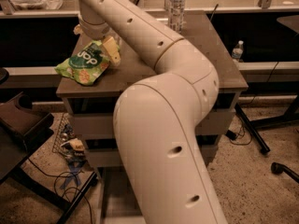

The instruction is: Place green rice chip bag into bottom drawer

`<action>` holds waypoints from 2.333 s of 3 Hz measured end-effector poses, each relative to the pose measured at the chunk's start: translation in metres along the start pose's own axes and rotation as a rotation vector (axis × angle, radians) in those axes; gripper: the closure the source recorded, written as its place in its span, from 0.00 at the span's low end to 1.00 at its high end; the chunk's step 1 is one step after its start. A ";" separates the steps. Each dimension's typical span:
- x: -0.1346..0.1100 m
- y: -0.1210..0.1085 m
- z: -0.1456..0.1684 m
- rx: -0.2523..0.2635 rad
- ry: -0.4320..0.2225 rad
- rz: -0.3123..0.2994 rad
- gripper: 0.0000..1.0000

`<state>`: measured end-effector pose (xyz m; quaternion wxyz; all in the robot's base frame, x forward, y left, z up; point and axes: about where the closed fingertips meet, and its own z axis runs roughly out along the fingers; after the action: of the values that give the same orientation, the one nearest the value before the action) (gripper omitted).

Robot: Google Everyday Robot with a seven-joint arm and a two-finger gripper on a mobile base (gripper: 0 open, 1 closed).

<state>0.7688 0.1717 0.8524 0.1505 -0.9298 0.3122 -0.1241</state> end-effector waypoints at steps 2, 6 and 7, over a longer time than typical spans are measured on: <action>-0.018 -0.001 0.036 -0.072 -0.081 -0.047 0.25; -0.016 -0.008 0.024 -0.068 -0.080 -0.047 1.00; -0.016 -0.008 0.024 -0.068 -0.080 -0.047 1.00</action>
Offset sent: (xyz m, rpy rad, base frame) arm -0.0040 0.0262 -0.0399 -0.0488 0.1603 0.0964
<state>0.7688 0.1921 0.8305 0.1285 -0.9456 0.2880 -0.0797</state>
